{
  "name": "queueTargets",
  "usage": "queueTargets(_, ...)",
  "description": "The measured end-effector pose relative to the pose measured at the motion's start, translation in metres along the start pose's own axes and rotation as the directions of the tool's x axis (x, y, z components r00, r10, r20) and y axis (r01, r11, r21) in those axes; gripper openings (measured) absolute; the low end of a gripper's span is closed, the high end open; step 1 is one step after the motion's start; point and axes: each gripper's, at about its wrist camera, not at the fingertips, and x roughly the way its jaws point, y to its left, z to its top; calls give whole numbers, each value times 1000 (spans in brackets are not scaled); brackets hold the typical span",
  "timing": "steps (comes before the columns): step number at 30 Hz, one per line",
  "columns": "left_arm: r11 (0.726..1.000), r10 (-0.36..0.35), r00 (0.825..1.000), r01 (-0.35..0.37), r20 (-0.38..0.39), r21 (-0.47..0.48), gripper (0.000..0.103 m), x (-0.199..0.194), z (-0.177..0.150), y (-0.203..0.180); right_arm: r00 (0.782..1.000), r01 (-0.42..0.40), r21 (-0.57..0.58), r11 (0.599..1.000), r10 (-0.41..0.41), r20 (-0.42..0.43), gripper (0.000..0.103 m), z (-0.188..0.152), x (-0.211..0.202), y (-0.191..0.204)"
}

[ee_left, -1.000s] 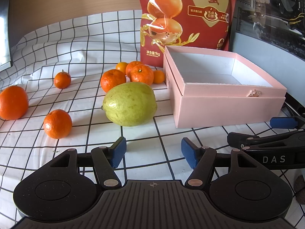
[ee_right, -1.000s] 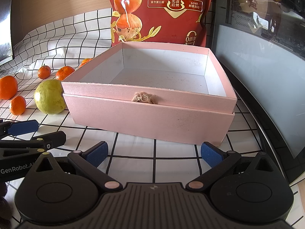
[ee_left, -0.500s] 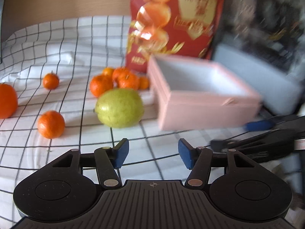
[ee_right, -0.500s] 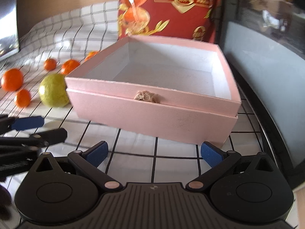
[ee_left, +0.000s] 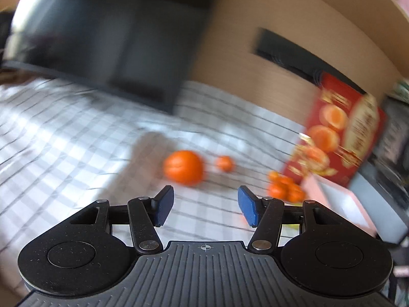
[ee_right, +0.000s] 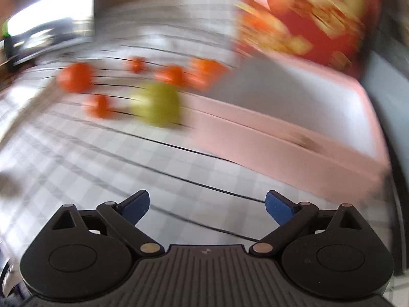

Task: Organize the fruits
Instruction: 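Grasp a yellow-green pear from the table with the right tool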

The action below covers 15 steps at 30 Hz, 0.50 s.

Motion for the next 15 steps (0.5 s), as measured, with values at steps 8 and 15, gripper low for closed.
queueTargets(8, 973, 172, 985, -171, -3, -158, 61, -8, 5, 79, 910, -408, -224, 885, 414, -23, 98, 46, 0, 148)
queueTargets(15, 959, 177, 984, -165, 33, -231, 61, -19, 4, 106, 806, -588, -331, 738, 571, -159, 97, 54, 18, 255)
